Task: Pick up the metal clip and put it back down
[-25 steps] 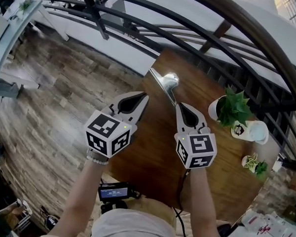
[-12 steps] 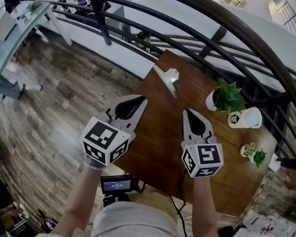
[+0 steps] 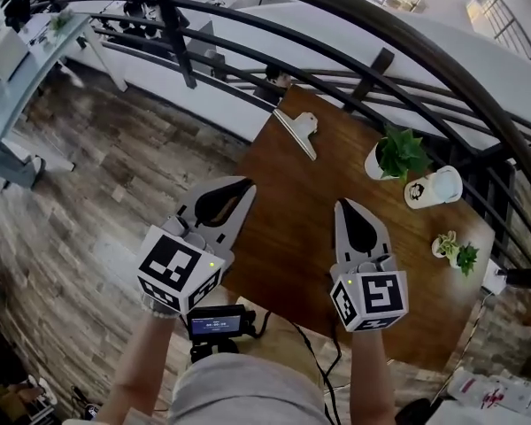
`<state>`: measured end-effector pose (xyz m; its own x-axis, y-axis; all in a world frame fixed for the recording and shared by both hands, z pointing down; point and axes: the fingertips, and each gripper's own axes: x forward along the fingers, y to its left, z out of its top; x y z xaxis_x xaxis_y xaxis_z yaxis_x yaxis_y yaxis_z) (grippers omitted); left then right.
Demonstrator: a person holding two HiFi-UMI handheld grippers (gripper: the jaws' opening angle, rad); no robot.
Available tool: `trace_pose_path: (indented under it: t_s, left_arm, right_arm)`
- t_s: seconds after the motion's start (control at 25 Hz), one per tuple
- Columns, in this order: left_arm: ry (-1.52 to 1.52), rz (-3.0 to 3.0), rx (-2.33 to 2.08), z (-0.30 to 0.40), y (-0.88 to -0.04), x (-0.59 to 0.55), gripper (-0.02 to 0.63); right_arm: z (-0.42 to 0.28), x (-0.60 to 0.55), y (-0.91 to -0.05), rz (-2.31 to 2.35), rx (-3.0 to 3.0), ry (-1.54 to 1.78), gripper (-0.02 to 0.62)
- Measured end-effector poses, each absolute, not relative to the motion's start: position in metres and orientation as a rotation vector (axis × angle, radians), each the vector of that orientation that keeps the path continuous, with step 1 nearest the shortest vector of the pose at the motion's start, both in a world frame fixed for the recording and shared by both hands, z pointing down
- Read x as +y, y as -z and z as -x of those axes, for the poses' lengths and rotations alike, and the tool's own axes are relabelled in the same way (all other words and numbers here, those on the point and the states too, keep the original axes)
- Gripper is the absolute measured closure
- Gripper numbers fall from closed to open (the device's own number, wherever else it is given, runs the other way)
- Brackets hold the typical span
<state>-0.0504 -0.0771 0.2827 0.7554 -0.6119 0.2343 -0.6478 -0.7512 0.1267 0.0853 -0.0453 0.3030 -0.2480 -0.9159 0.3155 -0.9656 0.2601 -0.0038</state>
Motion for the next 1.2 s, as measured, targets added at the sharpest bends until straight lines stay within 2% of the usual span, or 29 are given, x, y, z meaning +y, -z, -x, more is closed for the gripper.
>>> trace_pose_path:
  t_s: [0.36, 1.2]
  left_arm:
    - [-0.216, -2.785, -1.032, 0.075, -0.254, -0.042, 0.592]
    - [-0.248, -2.813, -1.088, 0.1, -0.248, 0.001, 0.592]
  right_arm:
    - [-0.075, -0.003, -0.283, -1.784, -2.282, -0.256, 0.591]
    - [-0.071, 0.046, -0.268, -1.831, -2.276, -0.263, 0.591]
